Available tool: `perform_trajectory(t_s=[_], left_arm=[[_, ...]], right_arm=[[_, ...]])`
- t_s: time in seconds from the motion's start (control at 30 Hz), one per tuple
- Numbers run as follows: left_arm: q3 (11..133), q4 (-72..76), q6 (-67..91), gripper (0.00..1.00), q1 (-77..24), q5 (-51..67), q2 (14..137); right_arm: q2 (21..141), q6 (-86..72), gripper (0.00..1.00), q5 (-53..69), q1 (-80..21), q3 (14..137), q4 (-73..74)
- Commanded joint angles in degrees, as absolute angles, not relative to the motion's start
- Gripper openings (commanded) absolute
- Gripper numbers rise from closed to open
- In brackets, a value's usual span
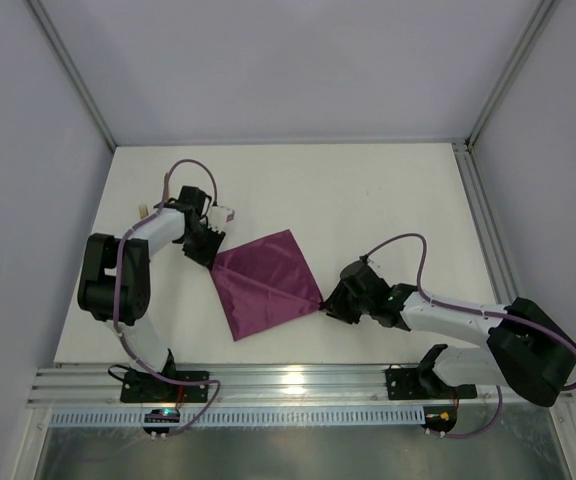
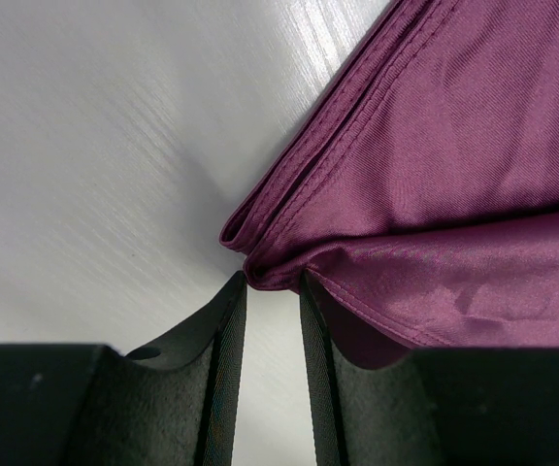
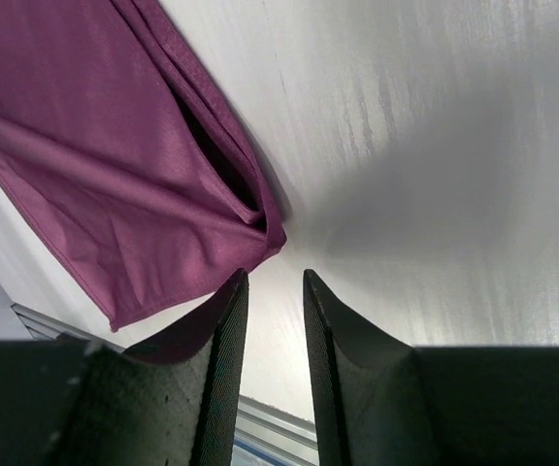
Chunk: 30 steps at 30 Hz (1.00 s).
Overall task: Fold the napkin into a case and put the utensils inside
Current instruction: Smooth out the upper triangle-folded napkin at the center of the board.
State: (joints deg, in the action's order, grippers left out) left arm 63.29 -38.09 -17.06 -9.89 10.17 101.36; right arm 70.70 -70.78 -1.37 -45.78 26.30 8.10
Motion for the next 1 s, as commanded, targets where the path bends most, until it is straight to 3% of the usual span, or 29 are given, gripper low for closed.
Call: perform_trajectory(t_s=[0.0,0.27,0.4,0.53,0.73,0.97], left_arm=[[62.1,-36.7,-17.8,0.31,-10.0,12.2,99.8],[62.0,-36.6,-17.8,0.31,-10.0,12.0,100.2],[62.1,-36.5,-17.8,0.3,-10.0,12.0,99.8],[62.0,-36.2,-17.9,0.19,-10.0,11.4,100.9],[62.0,-35.7,-18.0,0.01,-10.0,10.3,102.0],[61.9,-34.8,-18.5,0.0,-10.0,7.7,102.1]], right_arm=[[70.8,-75.0,0.33,-2.7,-45.8,28.0,5.5],[74.9,-77.2,0.29,-1.0,-45.7,26.1,0.9],[75.9,-76.6,0.17,-0.9,-45.0,26.5,0.4],[74.5,-75.2,0.04,-2.5,-44.7,25.8,-1.4],[72.2,-73.8,0.04,-3.9,-44.5,20.2,-10.4],[72.9,-64.4,0.04,-2.7,-43.5,19.9,-16.0]])
